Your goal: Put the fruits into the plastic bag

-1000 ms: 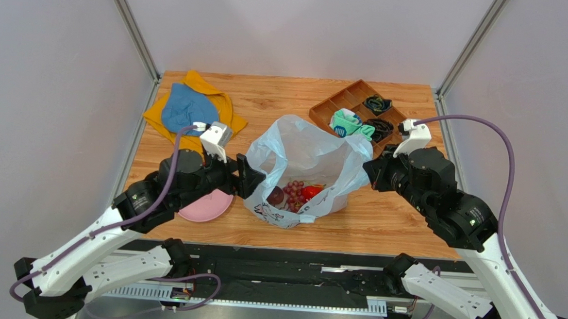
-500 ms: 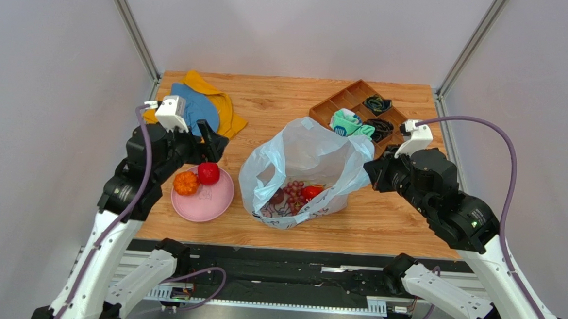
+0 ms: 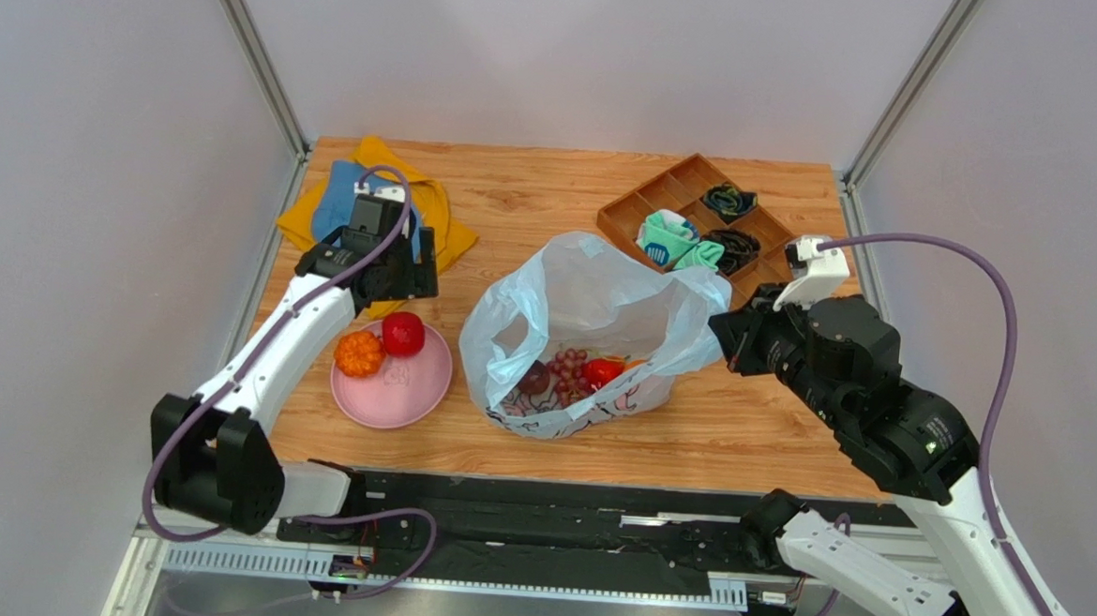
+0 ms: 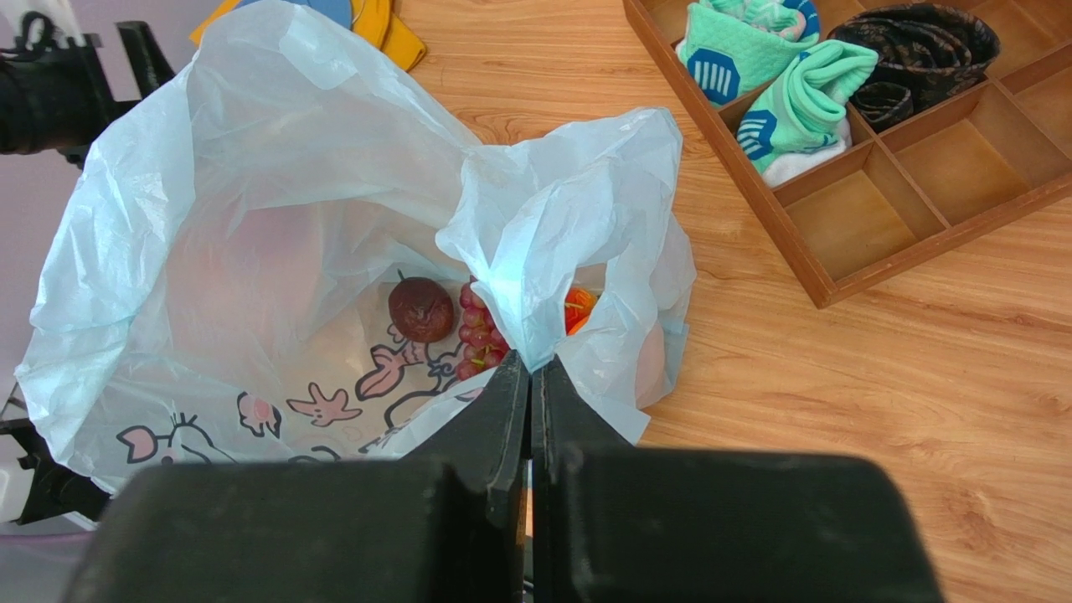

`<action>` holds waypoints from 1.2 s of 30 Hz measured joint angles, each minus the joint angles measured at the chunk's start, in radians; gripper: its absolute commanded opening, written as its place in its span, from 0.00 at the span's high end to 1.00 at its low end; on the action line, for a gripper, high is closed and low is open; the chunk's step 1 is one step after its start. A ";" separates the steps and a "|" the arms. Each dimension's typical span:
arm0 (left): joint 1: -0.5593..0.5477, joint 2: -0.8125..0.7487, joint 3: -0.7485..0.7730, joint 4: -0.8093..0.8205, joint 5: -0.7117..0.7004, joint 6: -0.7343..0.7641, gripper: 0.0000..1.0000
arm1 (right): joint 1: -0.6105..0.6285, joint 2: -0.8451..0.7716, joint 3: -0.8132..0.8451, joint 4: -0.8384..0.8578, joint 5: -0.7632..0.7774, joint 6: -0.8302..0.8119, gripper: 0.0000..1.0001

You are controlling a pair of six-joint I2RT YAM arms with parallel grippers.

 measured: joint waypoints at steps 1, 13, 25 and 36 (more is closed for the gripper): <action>0.002 0.025 0.002 0.000 -0.011 0.004 0.09 | 0.000 0.001 0.000 0.000 0.000 0.000 1.00; 0.015 0.155 0.010 -0.022 -0.079 0.045 0.07 | 0.000 -0.006 -0.010 0.001 -0.001 0.000 1.00; 0.019 0.262 0.010 -0.051 -0.014 0.045 0.08 | 0.000 -0.043 -0.021 0.000 -0.001 0.002 1.00; 0.023 0.297 0.023 -0.072 0.010 0.046 0.11 | 0.000 -0.045 -0.021 0.000 -0.001 0.002 1.00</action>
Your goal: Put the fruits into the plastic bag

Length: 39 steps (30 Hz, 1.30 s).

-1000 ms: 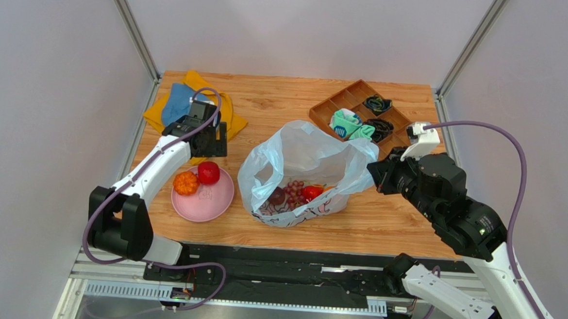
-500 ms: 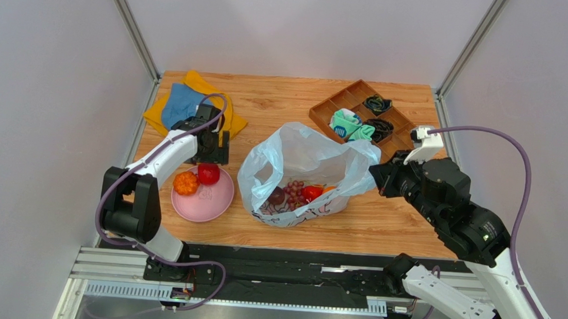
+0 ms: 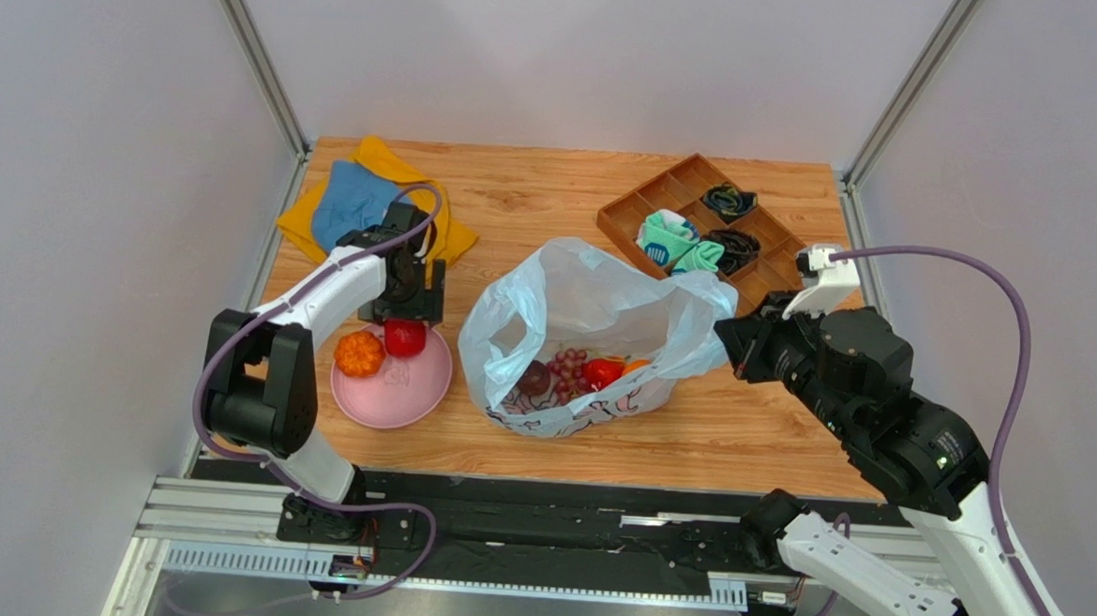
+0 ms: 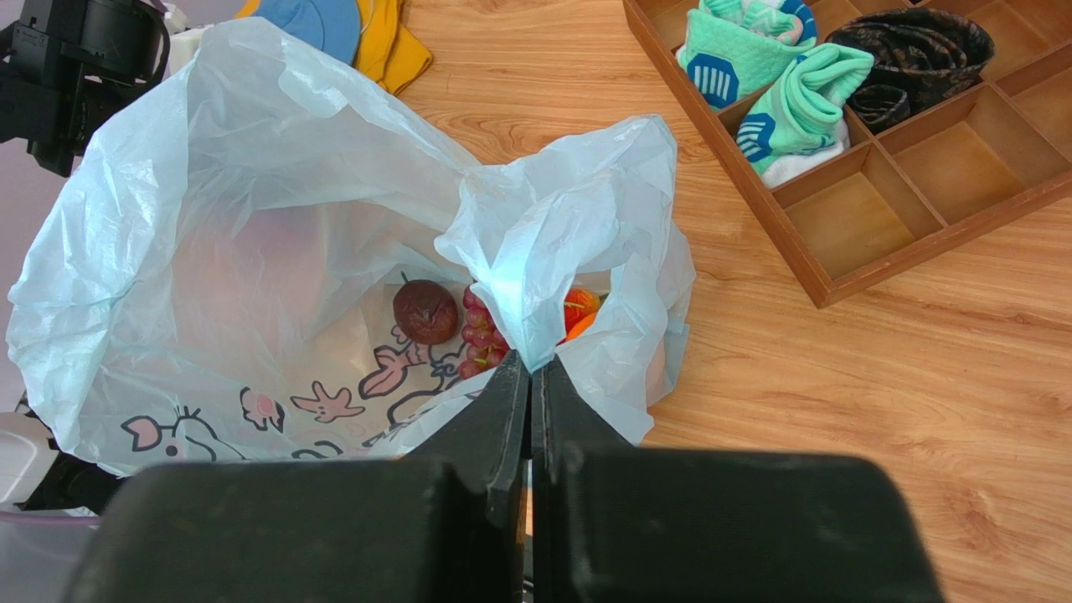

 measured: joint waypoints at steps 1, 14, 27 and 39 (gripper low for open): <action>0.000 0.005 0.002 -0.005 0.002 0.002 0.12 | 0.000 0.000 0.000 0.000 0.000 0.000 1.00; 0.000 0.037 0.026 -0.021 0.027 0.021 0.48 | 0.000 0.000 0.000 0.000 0.000 0.000 1.00; -0.006 -0.228 -0.053 0.083 0.154 0.033 0.57 | 0.000 0.003 0.000 -0.007 0.004 0.003 1.00; -0.064 -0.717 -0.206 0.374 0.404 -0.048 0.58 | 0.000 0.018 0.000 -0.040 0.025 0.003 1.00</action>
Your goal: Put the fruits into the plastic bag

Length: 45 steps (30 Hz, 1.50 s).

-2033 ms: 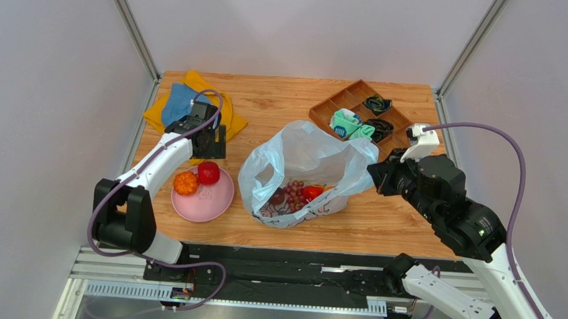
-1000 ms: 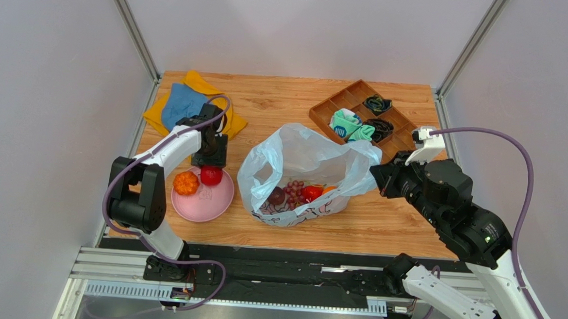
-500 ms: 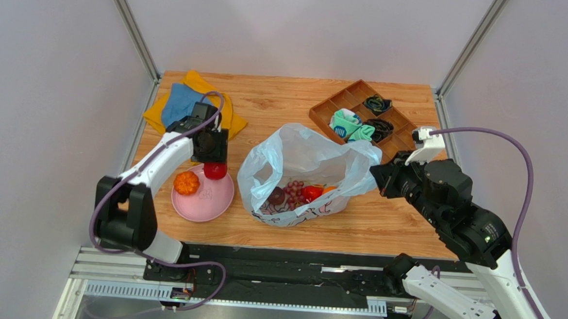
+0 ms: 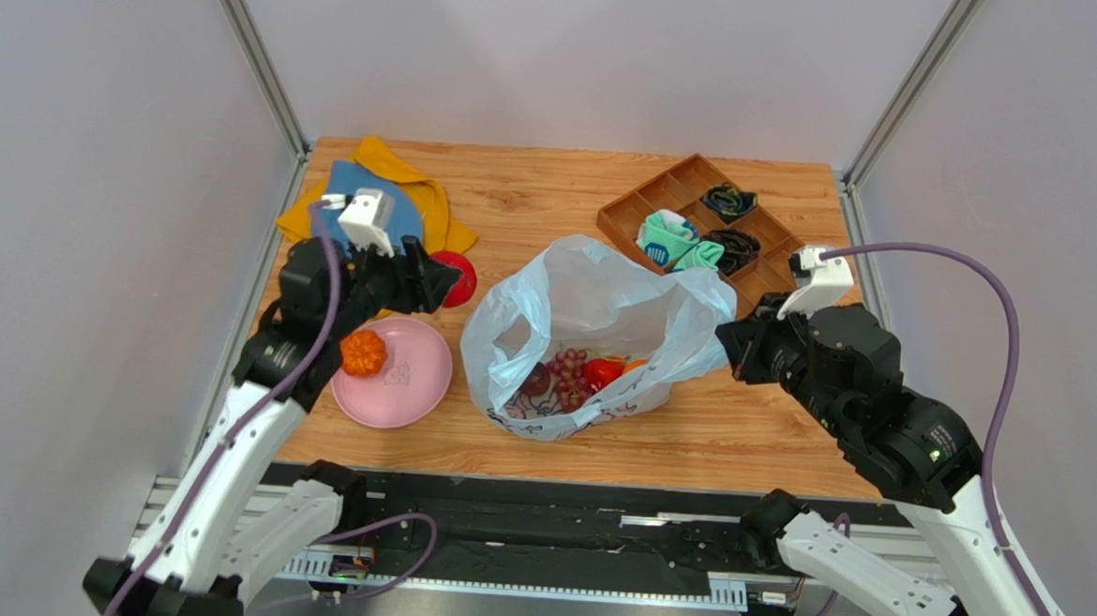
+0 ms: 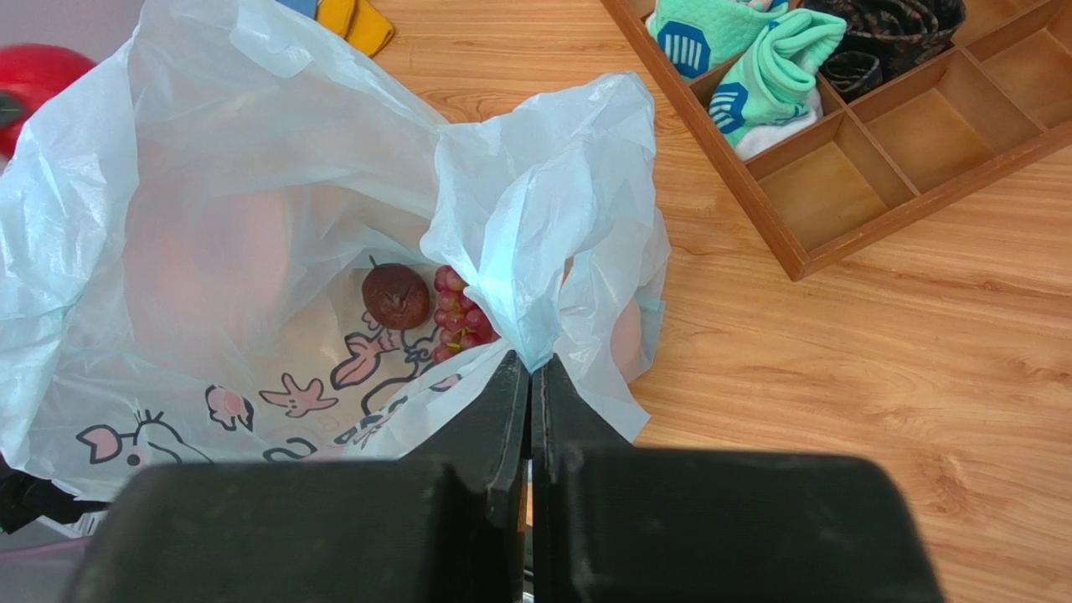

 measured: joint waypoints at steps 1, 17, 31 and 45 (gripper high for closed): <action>-0.014 -0.058 -0.015 0.034 0.011 -0.032 0.58 | 0.000 0.001 0.000 -0.001 0.002 0.000 1.00; -0.626 -0.005 0.158 0.248 -0.075 -0.094 0.59 | 0.000 0.031 -0.013 -0.005 0.002 0.014 1.00; -0.903 0.499 0.472 -0.098 -0.529 0.068 0.55 | 0.000 0.017 -0.013 -0.006 0.003 0.015 1.00; -0.798 0.622 0.432 -0.184 -0.541 0.023 0.36 | 0.000 0.014 -0.013 -0.016 0.002 0.016 1.00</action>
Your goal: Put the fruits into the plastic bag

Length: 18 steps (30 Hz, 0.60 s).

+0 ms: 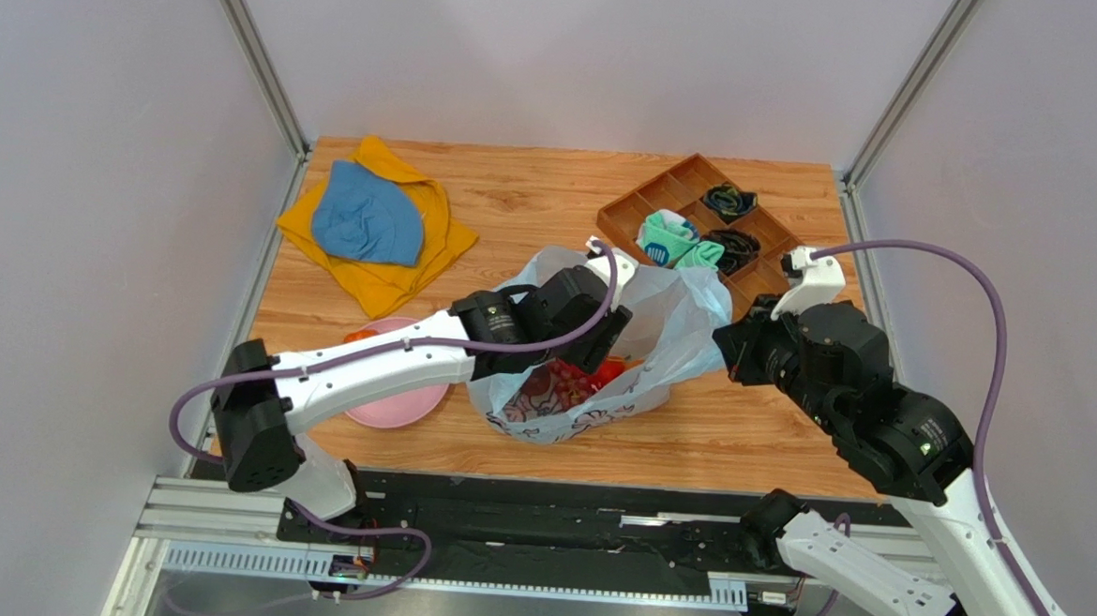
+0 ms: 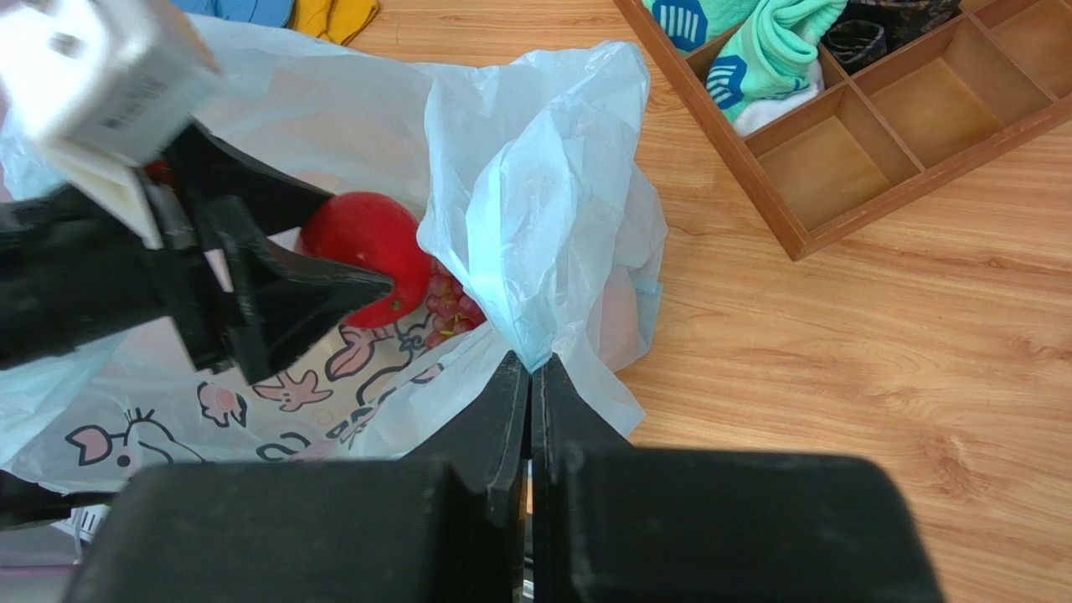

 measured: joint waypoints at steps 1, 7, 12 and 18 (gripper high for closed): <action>0.000 0.019 -0.002 -0.003 0.007 -0.002 0.35 | 0.000 0.000 0.000 -0.001 0.000 0.000 1.00; 0.001 0.086 -0.016 -0.022 0.055 -0.010 0.21 | 0.000 0.000 0.000 -0.004 0.000 0.001 1.00; 0.002 0.085 -0.017 -0.017 0.080 -0.011 0.11 | 0.000 0.000 0.000 -0.005 0.000 0.004 1.00; 0.002 0.085 -0.021 -0.007 0.101 -0.011 0.11 | 0.000 0.000 0.000 -0.004 0.000 0.007 1.00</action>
